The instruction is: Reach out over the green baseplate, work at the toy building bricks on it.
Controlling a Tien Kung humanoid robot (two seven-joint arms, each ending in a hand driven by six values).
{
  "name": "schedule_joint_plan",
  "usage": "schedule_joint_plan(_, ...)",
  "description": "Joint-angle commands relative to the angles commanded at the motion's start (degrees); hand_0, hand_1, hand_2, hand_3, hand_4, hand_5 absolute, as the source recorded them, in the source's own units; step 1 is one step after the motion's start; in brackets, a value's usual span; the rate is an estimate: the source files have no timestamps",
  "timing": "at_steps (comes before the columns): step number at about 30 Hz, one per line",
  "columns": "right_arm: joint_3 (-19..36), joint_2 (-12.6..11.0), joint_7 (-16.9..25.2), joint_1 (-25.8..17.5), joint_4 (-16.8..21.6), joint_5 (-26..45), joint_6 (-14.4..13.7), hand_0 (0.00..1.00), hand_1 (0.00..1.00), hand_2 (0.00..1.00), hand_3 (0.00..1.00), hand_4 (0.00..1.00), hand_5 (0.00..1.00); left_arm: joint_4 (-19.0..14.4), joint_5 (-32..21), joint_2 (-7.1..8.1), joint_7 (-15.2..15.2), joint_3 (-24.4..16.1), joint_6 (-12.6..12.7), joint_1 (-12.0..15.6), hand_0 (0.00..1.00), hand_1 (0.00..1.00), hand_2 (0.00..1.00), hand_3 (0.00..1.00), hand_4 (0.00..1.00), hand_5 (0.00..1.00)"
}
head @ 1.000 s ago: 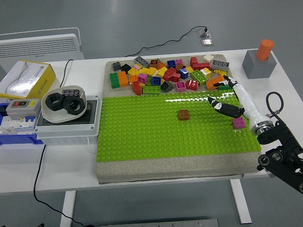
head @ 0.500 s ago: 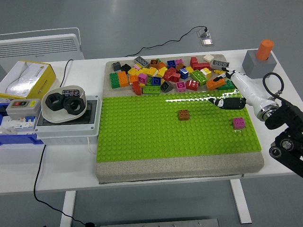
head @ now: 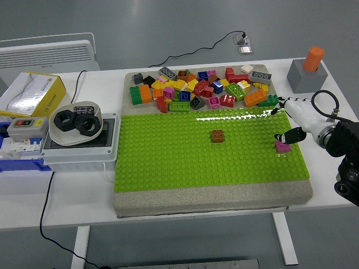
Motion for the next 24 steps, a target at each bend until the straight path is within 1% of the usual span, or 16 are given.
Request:
schedule_joint_plan(1,-0.04,0.07,-0.14,-0.20,-0.33,-0.23,0.10,0.998,0.977,0.983,0.700,0.722,0.055,0.00,-0.04,-0.01,-0.01,0.02,0.02,0.00,0.717,0.631,0.673,0.867,0.998,0.998)
schedule_joint_plan(2,-0.12,0.17,-0.31,-0.47,-0.77,-0.46,0.23,0.998,0.976,0.983,0.695,0.701,0.037,0.01,-0.10,-0.02,-0.04,0.05,0.03,0.01,0.717,0.628,0.671,0.867,0.998,0.998)
schedule_joint_plan(7,-0.62,0.71,-0.95,-1.98,-2.01,-1.89,0.47,0.998,0.976,0.983,0.695,0.701,0.037,0.05,-0.22,-0.11,-0.16,0.05,0.06,0.00,0.717,0.628,0.671,0.867,0.998,0.998)
schedule_joint_plan(12,-0.78,1.06,-1.42,-3.06,-2.15,-3.07,0.61,0.998,0.977,0.982,0.697,0.692,0.028,0.08,-0.05,-0.16,-0.24,-0.15,0.06,-0.03,0.717,0.627,0.671,0.867,0.998,0.998)
schedule_joint_plan(19,-0.42,0.72,-1.62,-3.62,-1.51,-2.47,0.76,0.998,0.977,0.982,0.706,0.699,0.034,0.15,-0.58,-0.22,-0.47,0.01,0.20,0.01,0.717,0.627,0.672,0.867,0.998,0.998)
schedule_joint_plan(22,0.00,0.57,-1.62,-3.83,-1.72,-2.15,0.76,0.998,0.979,0.984,0.711,0.704,0.042,0.13,-0.82,-0.27,-0.02,-0.09,0.27,0.04,0.717,0.627,0.671,0.874,0.998,0.998)
schedule_joint_plan(24,0.37,0.50,-1.61,-3.97,-1.91,-2.12,0.71,0.998,0.979,0.984,0.711,0.704,0.042,0.05,-1.11,-0.32,0.81,-0.21,0.18,0.08,0.717,0.627,0.671,0.874,0.998,0.998)
